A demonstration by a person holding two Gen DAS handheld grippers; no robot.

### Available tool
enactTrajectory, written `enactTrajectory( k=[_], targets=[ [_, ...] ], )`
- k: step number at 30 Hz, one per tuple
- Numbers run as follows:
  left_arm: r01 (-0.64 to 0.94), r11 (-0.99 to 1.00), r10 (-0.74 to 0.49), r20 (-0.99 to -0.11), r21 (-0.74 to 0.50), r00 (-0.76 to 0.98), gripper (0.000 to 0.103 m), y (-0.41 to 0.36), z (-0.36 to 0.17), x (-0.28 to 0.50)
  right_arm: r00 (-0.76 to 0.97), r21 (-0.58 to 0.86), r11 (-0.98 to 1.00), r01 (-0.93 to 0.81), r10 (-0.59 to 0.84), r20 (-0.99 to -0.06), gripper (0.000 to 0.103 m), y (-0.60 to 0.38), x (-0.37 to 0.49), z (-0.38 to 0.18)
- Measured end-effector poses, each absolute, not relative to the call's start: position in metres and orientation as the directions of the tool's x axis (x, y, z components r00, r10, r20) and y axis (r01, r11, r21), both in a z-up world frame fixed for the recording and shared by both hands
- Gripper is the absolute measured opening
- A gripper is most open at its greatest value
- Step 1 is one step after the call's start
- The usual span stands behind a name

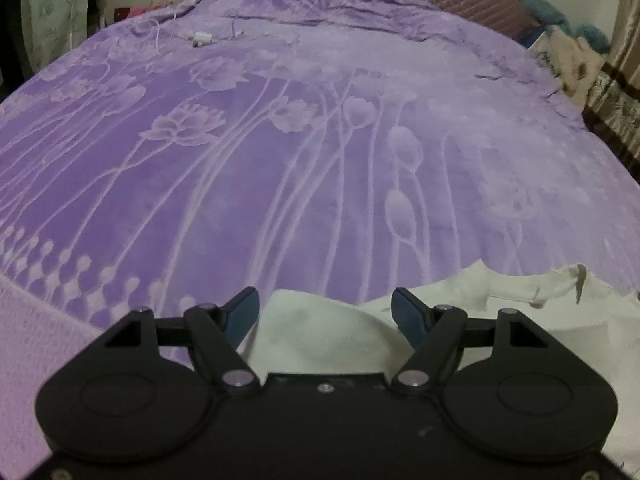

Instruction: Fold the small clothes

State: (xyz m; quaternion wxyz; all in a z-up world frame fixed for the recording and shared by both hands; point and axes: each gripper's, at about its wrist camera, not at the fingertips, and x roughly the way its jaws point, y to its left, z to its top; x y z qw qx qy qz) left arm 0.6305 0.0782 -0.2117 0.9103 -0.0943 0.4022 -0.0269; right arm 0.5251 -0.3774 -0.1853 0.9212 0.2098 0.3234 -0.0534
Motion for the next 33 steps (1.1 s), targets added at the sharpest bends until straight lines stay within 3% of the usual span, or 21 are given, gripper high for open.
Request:
enactTrajectory(
  k=[8,10,11,12,16,19,25,30,33],
  targets=[
    [-0.096,0.97,-0.093,-0.703,-0.224,0.705,0.074,0.111,-0.175,0.584,0.778,0.349,0.924,0.157,0.102,-0.62,0.005,-0.366,0.449,-0.149],
    [-0.098,0.977,-0.07,-0.719,-0.189,0.692,0.074,0.122,-0.164,0.552,0.774,0.347,0.928,0.137,0.118,-0.622,0.032,-0.37,0.416,-0.145],
    [-0.083,0.98,-0.077,-0.731,-0.18,0.678,0.074,0.126,-0.163,0.538,0.774,0.332,0.933,0.139,0.107,-0.625,0.063,-0.374,0.397,-0.146],
    [-0.055,0.982,-0.099,-0.741,-0.181,0.664,0.074,0.13,-0.16,0.521,0.773,0.317,0.938,0.142,0.095,-0.627,0.071,-0.378,0.377,-0.148],
    [0.043,0.978,-0.189,-0.774,-0.205,0.605,0.075,0.139,-0.164,0.458,0.729,0.266,0.948,0.177,0.055,-0.682,0.071,-0.401,0.319,-0.164],
    [0.039,0.972,-0.216,-0.808,-0.233,0.548,0.075,0.143,-0.178,0.436,0.677,0.375,0.905,0.201,0.149,-0.721,0.071,-0.425,0.294,-0.184],
    [-0.135,0.903,-0.305,-0.83,-0.408,0.467,0.075,0.145,-0.229,0.404,0.669,0.591,0.77,0.239,0.311,-0.675,0.07,-0.436,0.275,-0.219],
    [-0.164,0.914,-0.239,-0.819,-0.371,0.521,0.076,0.125,-0.234,0.385,0.669,0.635,0.731,0.251,0.343,-0.66,0.073,-0.424,0.286,-0.241],
    [-0.196,0.848,-0.314,-0.764,-0.493,0.564,0.076,0.121,-0.238,0.378,0.713,0.739,0.626,0.249,0.398,-0.577,0.071,-0.427,0.298,-0.247]
  ],
)
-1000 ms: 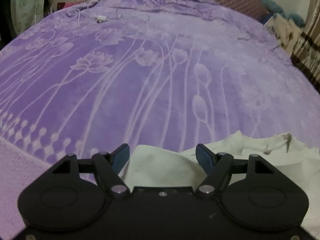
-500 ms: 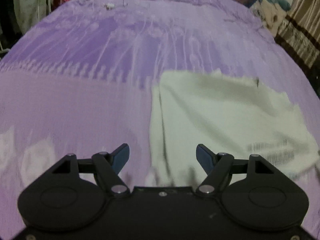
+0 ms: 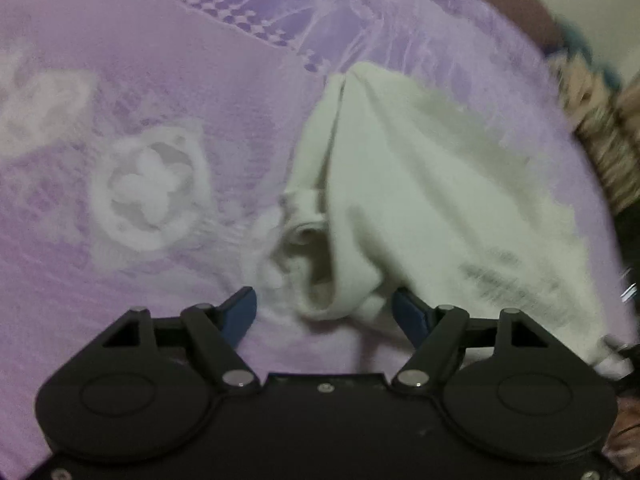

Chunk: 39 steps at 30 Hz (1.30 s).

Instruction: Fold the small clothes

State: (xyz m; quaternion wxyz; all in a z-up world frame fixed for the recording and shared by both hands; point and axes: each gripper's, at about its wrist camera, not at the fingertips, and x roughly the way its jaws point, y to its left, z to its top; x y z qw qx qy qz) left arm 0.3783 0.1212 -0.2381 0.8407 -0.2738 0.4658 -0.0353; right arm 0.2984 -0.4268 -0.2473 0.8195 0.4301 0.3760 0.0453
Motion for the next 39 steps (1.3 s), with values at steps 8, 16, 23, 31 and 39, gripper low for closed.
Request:
enactTrajectory(
  k=[8,16,23,31,39],
  targets=[
    [-0.167,0.78,-0.439,-0.718,-0.603,0.54,0.013,0.101,-0.249,0.41,0.701,0.751,0.607,0.259,0.417,-0.579,0.007,-0.413,0.322,-0.261],
    [-0.066,0.753,-0.527,-0.66,-0.655,0.536,0.012,0.118,-0.227,0.398,0.741,0.768,0.608,0.202,0.418,-0.525,0.006,-0.436,0.287,-0.237],
    [-0.024,0.749,-0.561,-0.652,-0.663,0.509,0.011,0.134,-0.204,0.374,0.77,0.78,0.606,0.155,0.42,-0.48,0.006,-0.426,0.273,-0.215],
    [0.022,0.72,-0.648,-0.662,-0.693,0.376,0.014,0.14,-0.224,0.315,0.714,0.753,0.631,0.185,0.44,-0.544,0.006,-0.429,0.217,-0.229],
    [-0.074,0.81,-0.523,-0.775,-0.581,0.355,0.0,0.186,-0.238,0.281,0.69,0.706,0.678,0.203,0.413,-0.595,0.009,-0.42,0.21,-0.247]
  ],
)
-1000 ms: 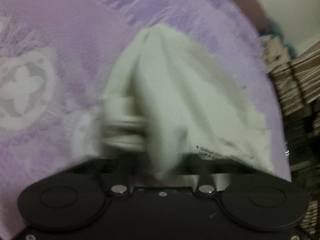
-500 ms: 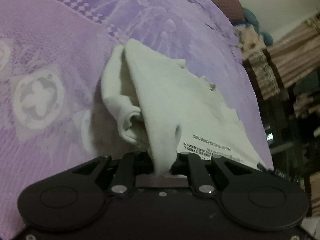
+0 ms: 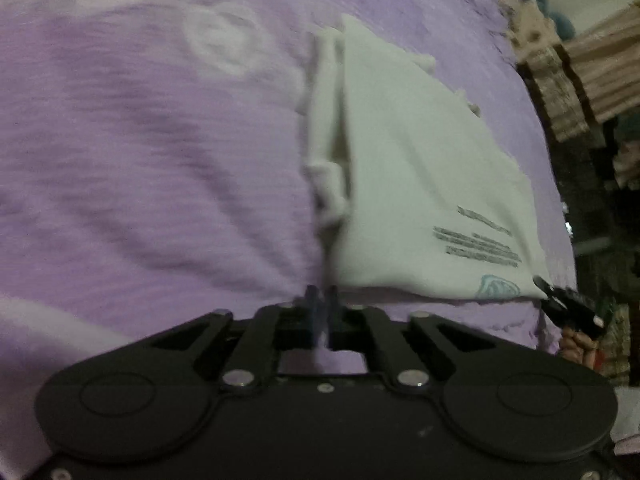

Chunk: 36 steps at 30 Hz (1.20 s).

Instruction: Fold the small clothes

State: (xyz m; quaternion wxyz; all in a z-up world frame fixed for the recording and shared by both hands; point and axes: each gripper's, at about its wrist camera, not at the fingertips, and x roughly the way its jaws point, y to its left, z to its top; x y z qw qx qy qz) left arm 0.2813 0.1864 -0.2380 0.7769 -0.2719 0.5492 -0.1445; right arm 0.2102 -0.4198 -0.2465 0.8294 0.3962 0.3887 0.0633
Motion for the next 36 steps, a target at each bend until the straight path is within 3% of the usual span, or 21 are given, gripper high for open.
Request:
enactTrajectory(
  k=[2,4,5,6,7,8,12,13,14,16,17,20,23,27,32,34,36],
  targets=[
    [-0.049,0.842,-0.481,-0.788,-0.538,0.386,0.0,0.187,-0.227,0.276,0.663,0.599,0.78,0.183,0.351,-0.661,0.015,-0.405,0.213,-0.236],
    [0.004,0.867,-0.453,-0.783,-0.499,0.427,0.005,0.181,-0.213,0.269,0.647,0.495,0.853,0.162,0.287,-0.706,0.031,-0.391,0.21,-0.223],
    [0.026,0.883,-0.428,-0.782,-0.468,0.453,0.013,0.175,-0.205,0.269,0.64,0.448,0.879,0.164,0.251,-0.726,0.039,-0.386,0.207,-0.215],
    [0.048,0.897,-0.406,-0.778,-0.439,0.479,0.022,0.17,-0.195,0.268,0.64,0.393,0.903,0.173,0.2,-0.742,0.04,-0.384,0.201,-0.206],
    [0.067,0.913,-0.379,-0.773,-0.403,0.509,0.049,0.163,-0.185,0.267,0.64,0.335,0.922,0.195,0.139,-0.755,0.04,-0.382,0.195,-0.197],
    [0.089,0.929,-0.349,-0.766,-0.36,0.54,0.065,0.155,-0.174,0.267,0.65,0.285,0.933,0.218,0.079,-0.756,0.04,-0.38,0.187,-0.186],
    [0.186,0.958,-0.287,-0.709,-0.219,0.644,0.075,0.119,-0.143,0.275,0.748,0.08,0.96,0.269,-0.156,-0.646,0.043,-0.365,0.162,-0.138],
    [0.201,0.958,-0.286,-0.693,-0.204,0.661,0.075,0.107,-0.14,0.284,0.764,0.047,0.967,0.25,-0.167,-0.623,0.046,-0.358,0.166,-0.129],
    [0.215,0.954,-0.298,-0.682,-0.207,0.668,0.076,0.093,-0.138,0.295,0.767,0.048,0.977,0.207,-0.131,-0.628,0.057,-0.353,0.176,-0.125],
    [0.237,0.941,-0.339,-0.671,-0.242,0.659,0.076,0.071,-0.147,0.313,0.757,0.078,0.989,0.122,-0.042,-0.652,0.059,-0.343,0.202,-0.126],
    [0.253,0.932,-0.362,-0.664,-0.259,0.654,0.076,0.06,-0.154,0.323,0.757,0.093,0.992,0.09,-0.008,-0.654,0.059,-0.34,0.217,-0.13],
    [0.253,0.927,-0.374,-0.677,-0.276,0.634,0.076,0.036,-0.181,0.352,0.734,0.088,0.996,0.021,0.044,-0.677,0.035,-0.347,0.263,-0.147],
    [0.231,0.931,-0.365,-0.706,-0.282,0.607,0.076,0.024,-0.203,0.369,0.686,0.111,0.993,0.029,0.061,-0.725,0.034,-0.369,0.31,-0.169],
    [0.206,0.92,-0.391,-0.73,-0.335,0.561,0.076,0.026,-0.23,0.379,0.642,0.313,0.949,0.021,0.227,-0.732,0.032,-0.4,0.354,-0.187],
    [0.234,0.92,-0.391,-0.718,-0.314,0.575,0.076,0.027,-0.241,0.377,0.595,0.26,0.966,0.008,0.204,-0.777,0.03,-0.395,0.378,-0.211],
    [0.244,0.922,-0.386,-0.73,-0.3,0.563,0.076,0.028,-0.24,0.374,0.57,0.303,0.953,0.015,0.241,-0.786,0.003,-0.394,0.39,-0.218],
    [0.257,0.924,-0.381,-0.735,-0.283,0.561,0.076,0.027,-0.24,0.373,0.565,0.337,0.941,0.045,0.254,-0.785,0.004,-0.394,0.394,-0.222]
  ],
)
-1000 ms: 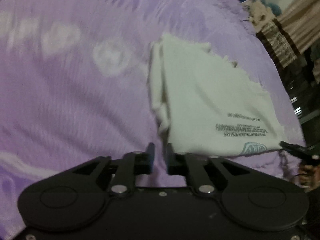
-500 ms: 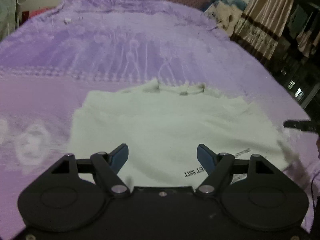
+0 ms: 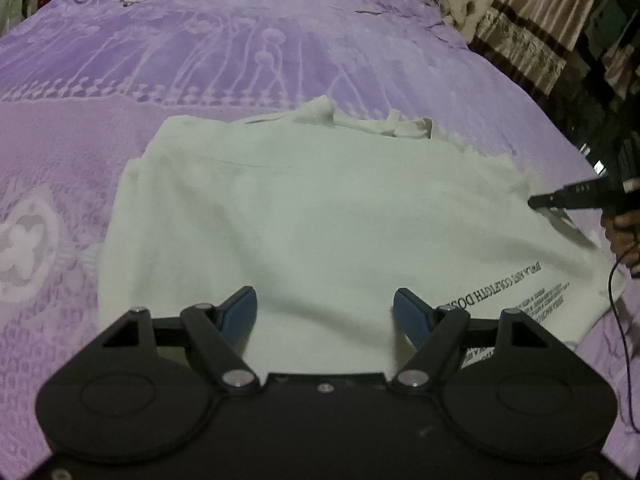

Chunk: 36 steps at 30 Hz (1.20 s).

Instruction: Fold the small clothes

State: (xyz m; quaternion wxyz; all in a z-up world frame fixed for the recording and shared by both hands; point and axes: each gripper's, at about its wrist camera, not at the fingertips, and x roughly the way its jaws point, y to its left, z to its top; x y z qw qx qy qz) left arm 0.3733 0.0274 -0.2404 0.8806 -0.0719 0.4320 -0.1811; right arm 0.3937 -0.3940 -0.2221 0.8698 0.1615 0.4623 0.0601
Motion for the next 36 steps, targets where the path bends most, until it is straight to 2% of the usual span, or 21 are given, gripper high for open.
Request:
enactTrajectory(
  k=[9,12,14,18,24,28,36],
  targets=[
    [0.255,0.925,-0.378,-0.74,-0.281,0.557,0.076,0.029,-0.237,0.369,0.651,0.35,0.935,0.054,0.233,-0.722,0.003,-0.41,0.377,-0.197],
    [0.25,0.926,-0.376,-0.741,-0.282,0.557,0.076,0.029,-0.237,0.369,0.665,0.286,0.956,0.07,0.169,-0.727,0.0,-0.411,0.374,-0.193],
    [0.253,0.927,-0.373,-0.743,-0.276,0.556,0.076,0.028,-0.235,0.369,0.687,0.215,0.967,0.135,0.064,-0.724,0.0,-0.419,0.37,-0.188],
    [0.255,0.928,-0.371,-0.742,-0.272,0.558,0.076,0.027,-0.241,0.373,0.685,0.382,0.916,0.126,0.198,-0.701,0.0,-0.445,0.368,-0.191],
    [0.244,0.944,-0.325,-0.753,-0.222,0.572,0.078,0.016,-0.245,0.372,0.629,0.314,0.949,0.02,0.232,-0.742,0.0,-0.391,0.362,-0.184],
    [0.201,0.963,-0.264,-0.767,-0.179,0.585,0.081,0.005,-0.246,0.373,0.626,0.279,0.956,-0.091,0.273,-0.73,0.0,-0.333,0.344,-0.175],
    [0.113,0.98,-0.197,-0.773,-0.162,0.604,0.084,-0.003,-0.251,0.376,0.577,0.323,0.91,-0.26,0.415,-0.704,0.0,-0.213,0.336,-0.198]
  ],
)
